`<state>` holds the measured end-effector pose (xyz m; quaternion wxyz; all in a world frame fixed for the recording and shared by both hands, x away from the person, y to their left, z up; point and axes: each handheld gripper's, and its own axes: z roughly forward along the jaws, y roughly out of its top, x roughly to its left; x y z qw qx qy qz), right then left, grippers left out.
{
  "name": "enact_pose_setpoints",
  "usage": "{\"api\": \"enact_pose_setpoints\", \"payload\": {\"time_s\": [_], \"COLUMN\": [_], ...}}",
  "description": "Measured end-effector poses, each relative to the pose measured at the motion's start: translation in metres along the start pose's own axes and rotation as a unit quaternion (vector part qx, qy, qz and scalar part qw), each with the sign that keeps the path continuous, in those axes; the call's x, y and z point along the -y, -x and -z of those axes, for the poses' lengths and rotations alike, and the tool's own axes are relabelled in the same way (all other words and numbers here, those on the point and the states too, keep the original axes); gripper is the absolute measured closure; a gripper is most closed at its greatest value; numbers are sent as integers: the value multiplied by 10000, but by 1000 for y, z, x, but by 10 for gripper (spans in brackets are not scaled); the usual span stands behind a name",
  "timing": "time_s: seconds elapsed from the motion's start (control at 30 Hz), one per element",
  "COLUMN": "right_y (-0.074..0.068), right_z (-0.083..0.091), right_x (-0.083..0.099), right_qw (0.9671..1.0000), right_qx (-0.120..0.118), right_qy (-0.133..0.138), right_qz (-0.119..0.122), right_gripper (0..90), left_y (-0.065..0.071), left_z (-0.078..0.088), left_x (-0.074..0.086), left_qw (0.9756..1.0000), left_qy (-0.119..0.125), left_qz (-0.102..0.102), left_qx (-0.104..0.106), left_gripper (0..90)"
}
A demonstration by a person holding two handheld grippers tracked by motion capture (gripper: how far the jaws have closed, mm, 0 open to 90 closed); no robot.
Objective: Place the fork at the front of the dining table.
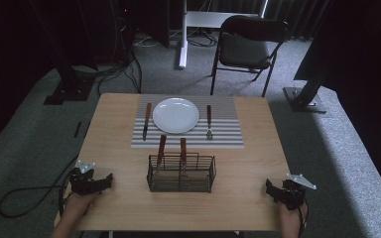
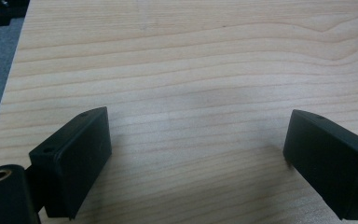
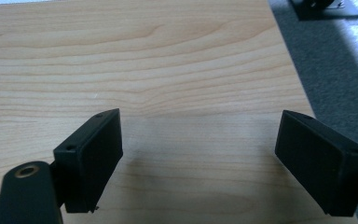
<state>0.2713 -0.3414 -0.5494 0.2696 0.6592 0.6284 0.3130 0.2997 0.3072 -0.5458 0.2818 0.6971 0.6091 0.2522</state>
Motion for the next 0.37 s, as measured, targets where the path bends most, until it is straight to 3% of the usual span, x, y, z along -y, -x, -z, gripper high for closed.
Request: {"api": "enact_pose_setpoints", "payload": {"time_s": [0.13, 0.37], "right_y": [-1, 0], "right_z": [-2, -1], "right_x": [-1, 0], "right_qw": [9999, 10000], "right_qx": [-8, -20], "right_qy": [-115, -67], "right_qz": [37, 9], "right_gripper": [145, 145], "left_y": [3, 5], "left_z": [0, -1], "left_x": [0, -1], "left_qw": [9998, 9992], "left_qy": [-2, -12], "left_qz": [152, 282], "left_qx": [-149, -279], "left_gripper": [75, 75]}}
